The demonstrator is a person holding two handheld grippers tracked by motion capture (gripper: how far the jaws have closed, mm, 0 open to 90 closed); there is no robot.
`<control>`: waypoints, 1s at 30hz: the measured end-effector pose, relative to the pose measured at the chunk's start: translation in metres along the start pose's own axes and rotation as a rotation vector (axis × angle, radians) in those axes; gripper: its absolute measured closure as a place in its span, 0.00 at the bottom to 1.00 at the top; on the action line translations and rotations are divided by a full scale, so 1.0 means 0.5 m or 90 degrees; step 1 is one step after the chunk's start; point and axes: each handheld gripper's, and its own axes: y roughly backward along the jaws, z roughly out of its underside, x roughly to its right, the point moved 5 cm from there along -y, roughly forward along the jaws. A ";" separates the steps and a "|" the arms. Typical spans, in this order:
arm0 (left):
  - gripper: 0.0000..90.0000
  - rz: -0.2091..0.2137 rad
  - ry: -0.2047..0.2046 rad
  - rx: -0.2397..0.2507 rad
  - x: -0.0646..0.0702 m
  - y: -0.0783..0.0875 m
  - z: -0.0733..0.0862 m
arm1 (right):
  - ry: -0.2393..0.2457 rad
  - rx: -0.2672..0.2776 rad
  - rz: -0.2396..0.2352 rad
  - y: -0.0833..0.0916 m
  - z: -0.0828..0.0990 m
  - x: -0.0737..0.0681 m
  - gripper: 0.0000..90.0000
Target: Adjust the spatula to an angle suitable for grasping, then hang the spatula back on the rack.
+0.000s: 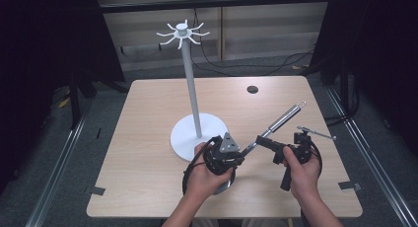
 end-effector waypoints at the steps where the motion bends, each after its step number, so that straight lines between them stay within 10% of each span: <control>1: 0.84 -0.006 0.000 0.001 0.000 0.000 -0.001 | 0.000 0.000 0.000 0.000 0.000 0.000 0.94; 4: 0.84 -0.004 -0.004 -0.001 0.001 -0.003 -0.002 | -0.019 0.005 -0.026 -0.001 -0.003 -0.013 0.98; 12: 0.84 0.017 0.013 0.025 0.000 0.004 -0.010 | 0.053 -0.006 -0.042 0.003 -0.016 -0.040 0.99; 30: 0.82 0.172 0.095 0.086 -0.024 0.020 -0.018 | 0.182 -0.047 -0.100 -0.005 -0.039 -0.085 0.99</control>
